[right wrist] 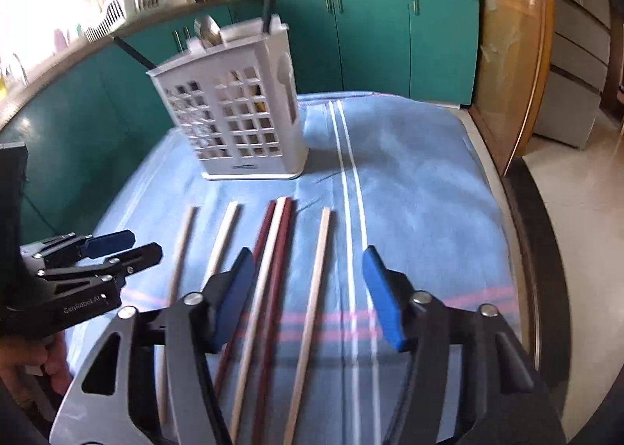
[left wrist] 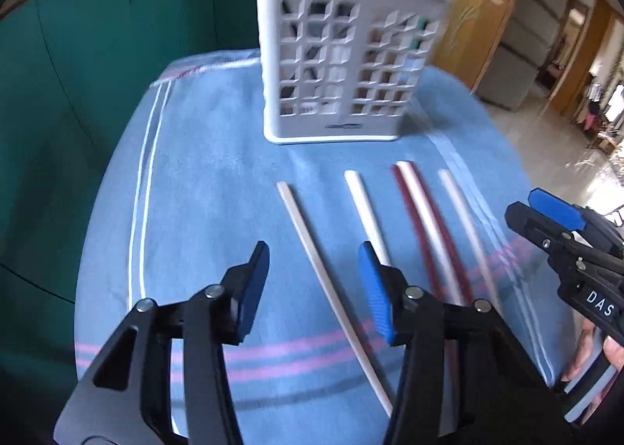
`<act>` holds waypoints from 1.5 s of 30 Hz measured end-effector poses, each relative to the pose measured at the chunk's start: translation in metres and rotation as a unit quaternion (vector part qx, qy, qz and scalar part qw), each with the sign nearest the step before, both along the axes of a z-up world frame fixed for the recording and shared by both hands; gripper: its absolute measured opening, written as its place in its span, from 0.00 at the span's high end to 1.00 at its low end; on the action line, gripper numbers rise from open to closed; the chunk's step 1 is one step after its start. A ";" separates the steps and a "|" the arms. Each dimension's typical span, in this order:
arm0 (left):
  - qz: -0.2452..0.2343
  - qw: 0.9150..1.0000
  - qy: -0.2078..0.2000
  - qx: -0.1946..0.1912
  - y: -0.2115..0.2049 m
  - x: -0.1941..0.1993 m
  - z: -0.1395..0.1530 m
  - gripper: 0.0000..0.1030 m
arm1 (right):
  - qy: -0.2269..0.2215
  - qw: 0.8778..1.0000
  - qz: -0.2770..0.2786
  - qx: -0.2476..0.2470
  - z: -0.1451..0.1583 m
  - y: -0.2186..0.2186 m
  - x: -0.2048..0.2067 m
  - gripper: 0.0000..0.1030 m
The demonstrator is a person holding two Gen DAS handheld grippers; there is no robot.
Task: Organize utensils
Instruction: 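Grasp a white chopstick with the left tool while the right tool grasps another white chopstick, then carry both white chopsticks up to the white holder with both tools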
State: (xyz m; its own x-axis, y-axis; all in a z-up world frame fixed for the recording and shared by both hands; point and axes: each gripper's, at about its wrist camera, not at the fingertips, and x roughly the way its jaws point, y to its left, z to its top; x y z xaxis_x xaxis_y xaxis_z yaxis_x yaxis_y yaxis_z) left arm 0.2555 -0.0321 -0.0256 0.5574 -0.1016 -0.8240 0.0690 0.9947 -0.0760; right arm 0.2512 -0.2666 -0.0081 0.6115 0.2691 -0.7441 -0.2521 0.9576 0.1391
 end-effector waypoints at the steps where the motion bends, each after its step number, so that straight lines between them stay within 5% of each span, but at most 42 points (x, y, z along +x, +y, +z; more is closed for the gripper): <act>1: 0.003 1.000 0.004 0.003 0.001 0.006 -0.003 0.56 | 0.015 1.000 0.002 -0.001 -0.007 0.003 0.013 0.53; 8: 0.023 0.999 0.039 -0.003 0.008 0.037 -0.026 0.56 | 0.050 0.998 0.001 -0.024 -0.026 0.016 0.049 0.59; 17: 0.034 0.999 0.024 -0.004 0.012 0.053 -0.029 0.56 | 0.074 0.997 0.008 -0.036 -0.042 0.024 0.066 0.77; 20: 0.040 0.999 0.015 -0.007 0.016 0.061 -0.029 0.64 | 0.072 0.997 0.011 -0.038 -0.044 0.024 0.067 0.84; 22: 0.040 0.999 0.010 -0.001 0.018 0.063 -0.029 0.87 | 0.076 0.997 0.009 -0.024 -0.044 0.018 0.068 0.93; 23: 0.038 0.999 0.011 -0.009 0.020 0.065 -0.029 0.90 | 0.080 0.997 0.012 -0.015 -0.044 0.016 0.068 0.93; 29: 0.028 0.996 0.009 -0.088 0.043 0.064 -0.027 0.93 | 0.040 0.999 0.005 0.028 -0.015 0.002 0.052 0.94; 36: -0.017 0.993 -0.097 -0.067 0.037 0.008 0.048 0.94 | -0.048 0.995 0.014 0.088 0.047 -0.024 -0.013 0.94; 45: -0.075 0.973 -0.210 -0.052 0.023 -0.079 0.139 0.94 | -0.139 0.982 0.019 0.123 0.122 -0.039 -0.089 0.94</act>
